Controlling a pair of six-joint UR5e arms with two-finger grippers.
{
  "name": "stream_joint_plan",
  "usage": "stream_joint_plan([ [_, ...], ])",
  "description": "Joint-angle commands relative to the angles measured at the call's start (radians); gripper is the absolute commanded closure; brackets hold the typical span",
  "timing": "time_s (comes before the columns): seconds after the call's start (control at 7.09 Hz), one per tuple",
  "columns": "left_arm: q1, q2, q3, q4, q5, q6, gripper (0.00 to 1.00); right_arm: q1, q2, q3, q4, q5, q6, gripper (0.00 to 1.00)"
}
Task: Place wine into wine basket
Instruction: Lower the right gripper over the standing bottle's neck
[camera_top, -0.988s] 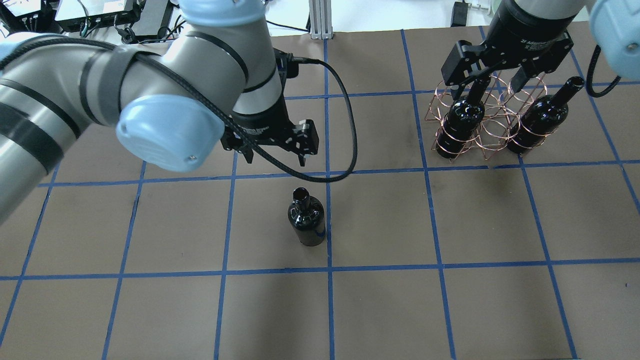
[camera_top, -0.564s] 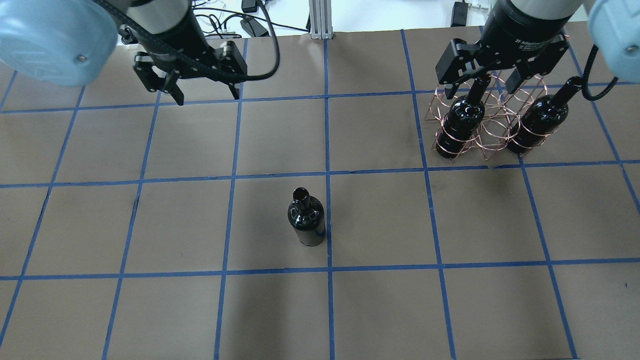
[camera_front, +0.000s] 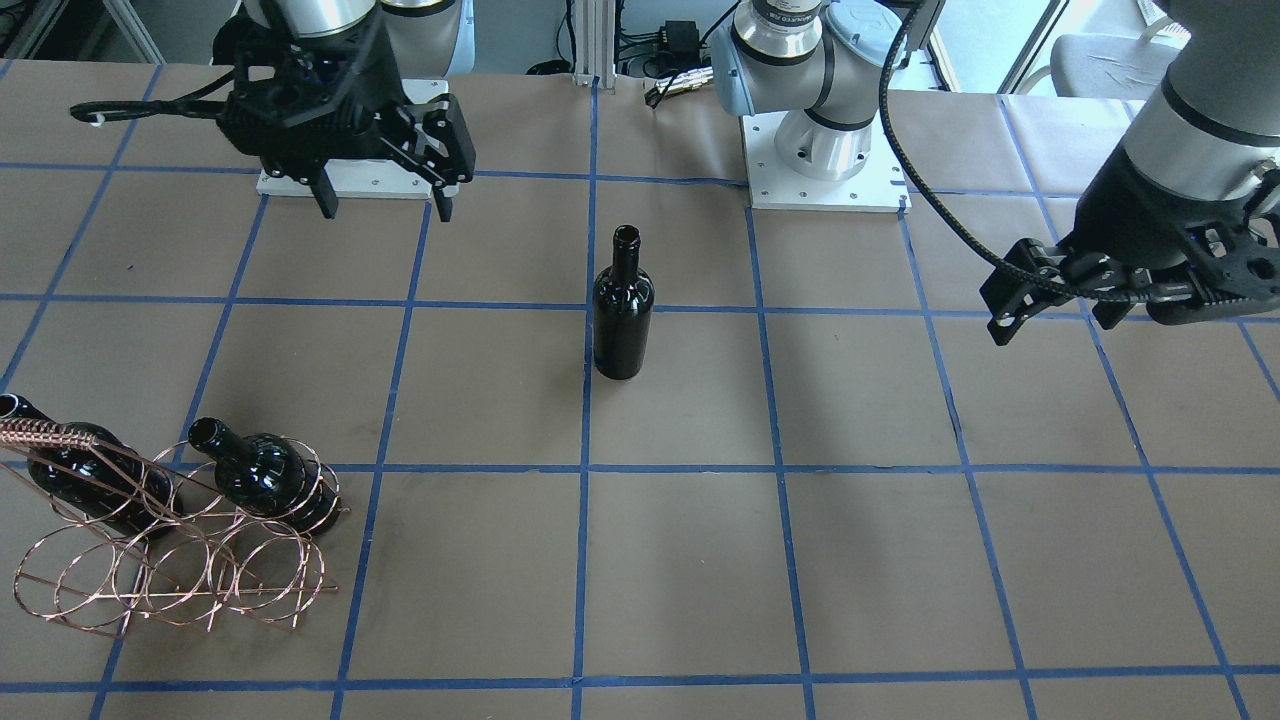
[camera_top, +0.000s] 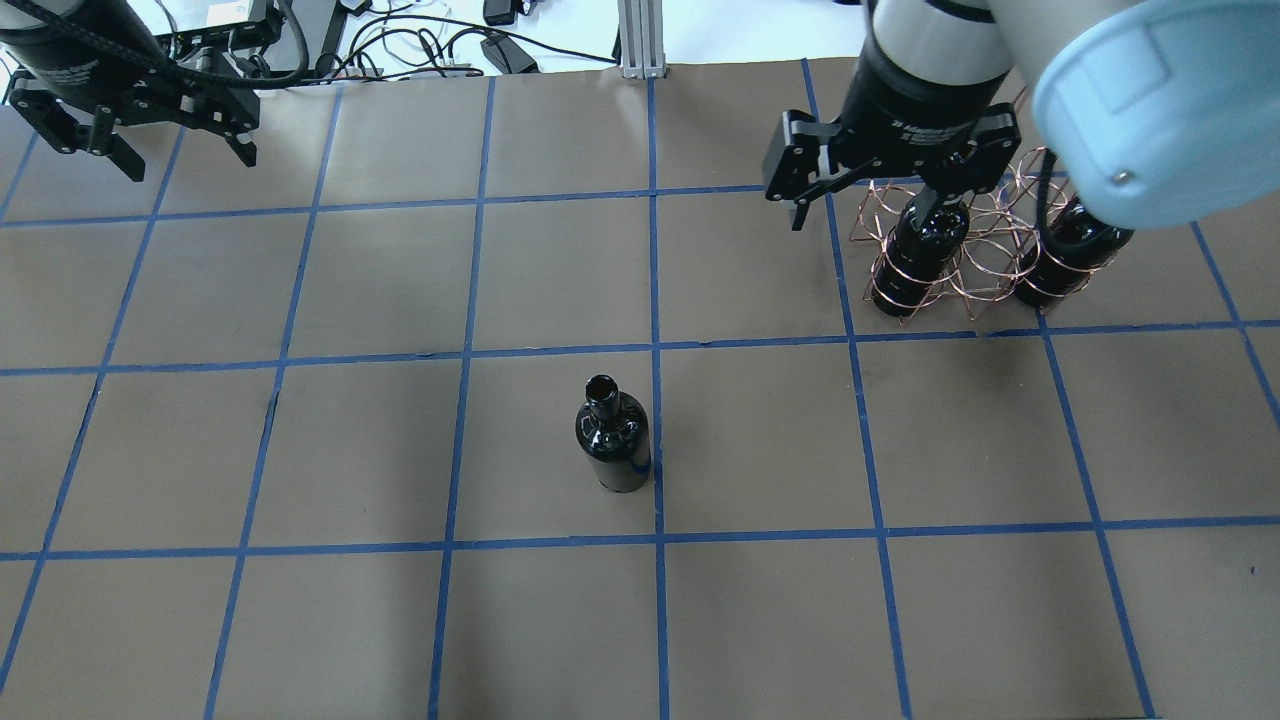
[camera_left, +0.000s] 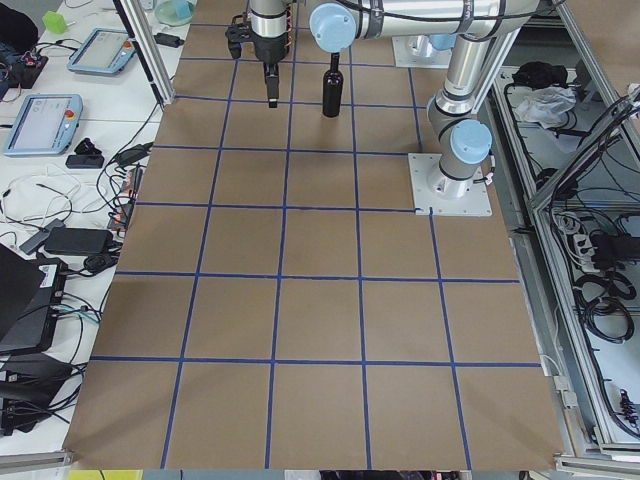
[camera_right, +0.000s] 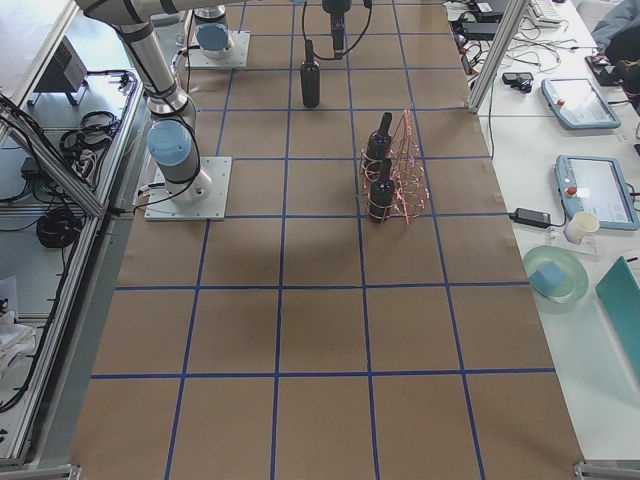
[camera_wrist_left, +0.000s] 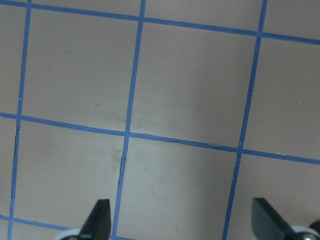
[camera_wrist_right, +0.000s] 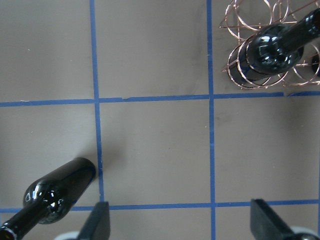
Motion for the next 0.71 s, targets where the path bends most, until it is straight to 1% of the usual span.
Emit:
stream_joint_plan([
  [0.0, 0.011, 0.013, -0.022, -0.034, -0.003, 0.001, 0.00, 0.131, 0.025, 0.000, -0.011, 0.000, 0.165, 0.00],
  [0.14, 0.002, 0.025, -0.044, -0.039, 0.000, 0.001, 0.00, 0.178, 0.053, 0.001, -0.055, -0.002, 0.243, 0.00],
  [0.28, -0.001, 0.043, -0.068, -0.040, 0.002, 0.001, 0.00, 0.214, 0.078, 0.000, -0.073, -0.005, 0.280, 0.00],
  [0.56, 0.002, 0.065, -0.102, -0.060, 0.013, 0.004, 0.00, 0.237, 0.101, 0.001, -0.094, 0.003, 0.332, 0.00],
])
